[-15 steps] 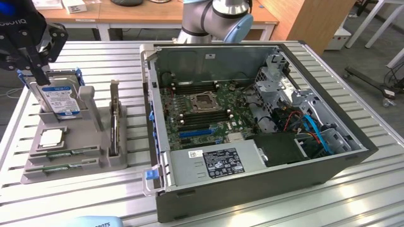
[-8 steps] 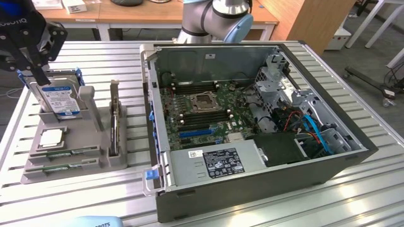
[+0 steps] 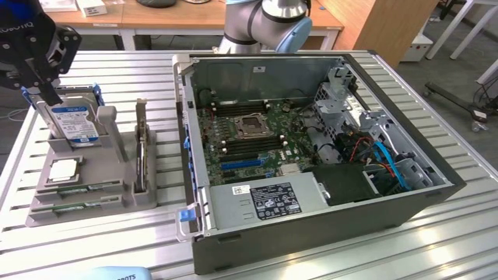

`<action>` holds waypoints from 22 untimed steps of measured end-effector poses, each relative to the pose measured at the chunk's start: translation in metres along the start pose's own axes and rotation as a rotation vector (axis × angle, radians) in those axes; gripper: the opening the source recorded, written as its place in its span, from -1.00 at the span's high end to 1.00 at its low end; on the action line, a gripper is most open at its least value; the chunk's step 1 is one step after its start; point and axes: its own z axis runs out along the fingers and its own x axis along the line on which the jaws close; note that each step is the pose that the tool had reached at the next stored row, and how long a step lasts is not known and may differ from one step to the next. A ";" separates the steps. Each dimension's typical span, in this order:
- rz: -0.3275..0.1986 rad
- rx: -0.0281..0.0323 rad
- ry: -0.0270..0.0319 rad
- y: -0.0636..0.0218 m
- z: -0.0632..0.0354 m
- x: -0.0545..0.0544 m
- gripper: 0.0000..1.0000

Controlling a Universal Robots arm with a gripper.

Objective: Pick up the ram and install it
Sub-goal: 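Pick up the ram and move it above insertion slot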

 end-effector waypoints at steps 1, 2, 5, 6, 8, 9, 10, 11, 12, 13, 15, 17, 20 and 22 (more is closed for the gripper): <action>-0.015 -0.0004 0.0007 0.0000 0.0000 0.000 0.80; -0.031 -0.0007 0.0014 0.0000 0.0000 0.000 0.80; -0.078 -0.0018 0.0035 0.0000 0.0001 0.000 0.80; -0.093 -0.0021 0.0042 0.0000 0.0001 0.000 0.80; -0.124 -0.0029 0.0056 0.0000 0.0001 0.000 0.80; -0.139 -0.0032 0.0062 0.0000 0.0001 0.000 0.80; -0.154 -0.0036 0.0070 0.0000 0.0001 0.000 0.80; -0.169 -0.0039 0.0075 0.0000 0.0002 0.000 0.80; -0.184 -0.0043 0.0083 0.0000 0.0002 0.000 0.80; -0.198 -0.0046 0.0089 0.0000 0.0002 0.000 0.80; -0.228 -0.0053 0.0102 0.0000 0.0003 0.000 0.80; -0.258 -0.0060 0.0116 0.0000 0.0003 0.000 0.80; -0.302 -0.0070 0.0136 0.0000 0.0004 0.000 0.80; -0.332 -0.0076 0.0150 0.0000 0.0004 0.000 0.80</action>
